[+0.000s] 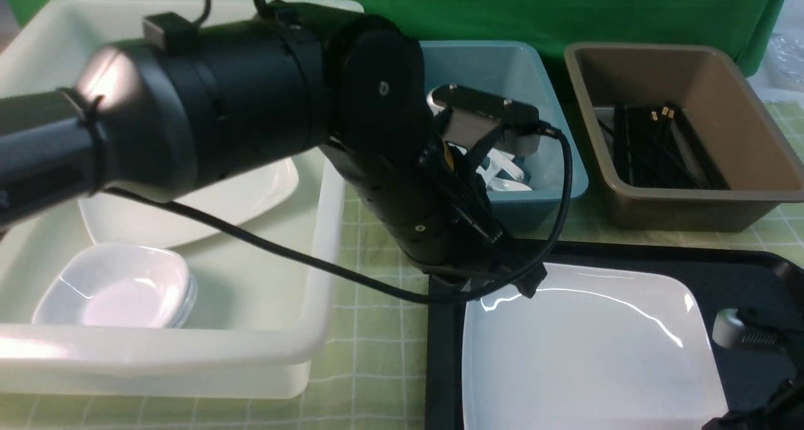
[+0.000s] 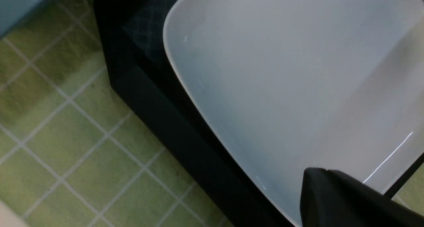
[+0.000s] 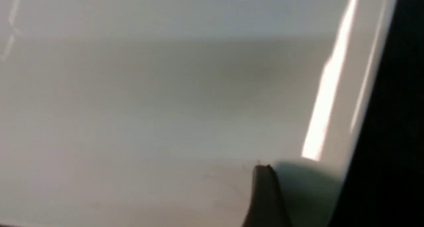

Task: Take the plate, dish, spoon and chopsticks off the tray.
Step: Use the left arm to grab a plate from the dinner plate

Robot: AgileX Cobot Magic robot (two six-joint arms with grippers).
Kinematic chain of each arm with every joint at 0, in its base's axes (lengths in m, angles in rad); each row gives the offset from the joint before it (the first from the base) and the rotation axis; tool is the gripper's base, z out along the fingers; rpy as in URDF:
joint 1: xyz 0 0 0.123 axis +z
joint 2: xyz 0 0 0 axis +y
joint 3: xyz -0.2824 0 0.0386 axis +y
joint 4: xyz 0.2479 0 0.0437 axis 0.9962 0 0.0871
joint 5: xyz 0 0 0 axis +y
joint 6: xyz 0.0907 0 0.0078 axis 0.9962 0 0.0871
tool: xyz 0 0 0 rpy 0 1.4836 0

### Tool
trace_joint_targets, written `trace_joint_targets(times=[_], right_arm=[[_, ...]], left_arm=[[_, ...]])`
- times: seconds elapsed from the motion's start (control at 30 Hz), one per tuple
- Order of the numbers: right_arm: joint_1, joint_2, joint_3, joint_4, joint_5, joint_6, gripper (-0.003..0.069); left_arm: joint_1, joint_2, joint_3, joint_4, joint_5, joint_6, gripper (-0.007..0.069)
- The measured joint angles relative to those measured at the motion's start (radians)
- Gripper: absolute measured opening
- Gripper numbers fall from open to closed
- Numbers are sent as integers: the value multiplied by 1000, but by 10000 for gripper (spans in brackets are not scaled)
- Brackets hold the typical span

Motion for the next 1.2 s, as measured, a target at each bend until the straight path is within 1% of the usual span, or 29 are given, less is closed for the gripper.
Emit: trace_joint_targets(times=[0.1, 0.17, 0.23, 0.27, 0.3, 0.33, 0.4, 0.53, 0.57, 0.67, 0.77, 0.83, 0.9, 0.97, 1.0, 1.03, 1.13, 1.2], right_arm=[[0, 0, 14, 30, -34, 9, 477], [0, 0, 17, 58, -47, -8, 442], [0, 0, 19, 79, -64, -30, 356], [0, 0, 19, 84, -66, -41, 288], [-3, 0, 19, 91, -74, -41, 242], [-4, -1, 18, 91, -81, -38, 216], [-9, -1, 15, 86, -82, -28, 207], [-47, -3, -1, -10, -41, 46, 184], [-85, -8, -6, -49, -25, 74, 170], [-182, -24, -7, -110, 8, 102, 162], [-212, -31, -7, -137, 22, 92, 158], [-221, -34, -7, -157, 36, 89, 191], [-221, -37, -7, -174, 51, 88, 344], [-221, -41, -16, -177, 71, 85, 473], [-221, -54, -33, -178, 98, 74, 561], [-221, -69, -54, -178, 121, 60, 600], [-221, -125, -95, -177, 163, 44, 601], [-221, -224, -139, -161, 208, 9, 538]], left_arm=[[0, 9, -1, 1, 1, 0, 2], [0, 9, -1, 3, 0, 0, 2], [0, 9, -2, 4, -1, 0, 2], [0, 9, -2, 4, -1, 1, 2], [0, 9, -2, 5, -1, 1, 2], [0, 9, -2, 5, -1, 1, 2], [0, 9, -2, 5, -2, 1, 2], [-1, 9, -2, 5, -5, 5, 2], [-1, 9, -2, 5, -10, 10, 2], [-1, 9, -2, -10, -35, 20, 2], [-1, 11, -2, -33, -57, 42, 2], [-1, 20, -4, -64, -82, 60, 2], [-1, 48, -19, -94, -97, 75, 2], [-6, 83, -48, -95, -88, 88, 2], [-12, 111, -74, -86, -79, 90, 2], [-20, 146, -103, -80, -68, 92, 2], [-32, 190, -156, -63, -61, 90, 3], [-39, 244, -222, -47, -61, 81, 11]])
